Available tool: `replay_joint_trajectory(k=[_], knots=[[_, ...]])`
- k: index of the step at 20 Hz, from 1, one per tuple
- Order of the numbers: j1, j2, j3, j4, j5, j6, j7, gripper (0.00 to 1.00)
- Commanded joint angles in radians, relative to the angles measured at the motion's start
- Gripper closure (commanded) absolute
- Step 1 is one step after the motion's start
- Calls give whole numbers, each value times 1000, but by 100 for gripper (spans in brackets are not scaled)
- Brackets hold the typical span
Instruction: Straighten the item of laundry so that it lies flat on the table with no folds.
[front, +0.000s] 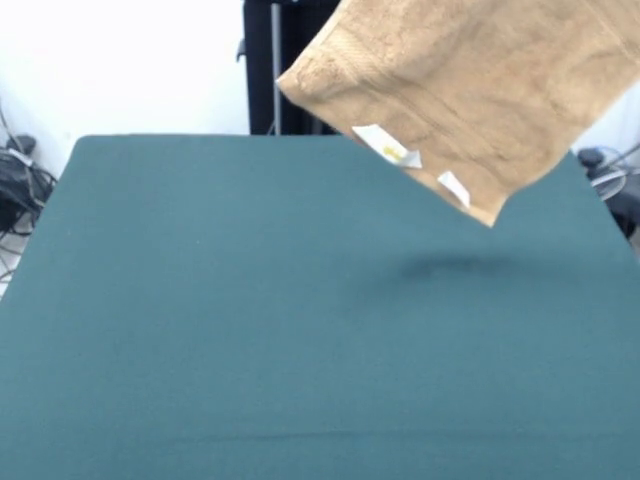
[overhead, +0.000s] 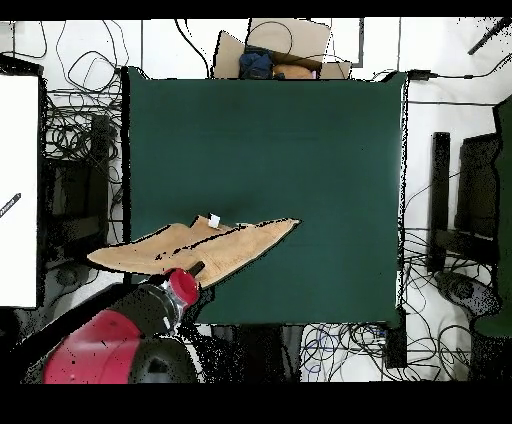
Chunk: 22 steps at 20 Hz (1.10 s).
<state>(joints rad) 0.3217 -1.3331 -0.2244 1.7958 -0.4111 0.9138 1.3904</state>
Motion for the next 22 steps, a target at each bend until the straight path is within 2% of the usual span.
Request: replay_joint_trajectory(k=[1, 8, 13, 17, 22], knots=[[1, 6, -70, 186, -28, -145, 356, 100], [7, 34, -104, 258, -23, -336, 424, 100], [-12, 17, -111, 311, 27, -460, 437, 100], [-57, -7, -87, 365, 78, -517, 388, 100], [-195, -100, 3, 482, 235, -592, 242, 100]])
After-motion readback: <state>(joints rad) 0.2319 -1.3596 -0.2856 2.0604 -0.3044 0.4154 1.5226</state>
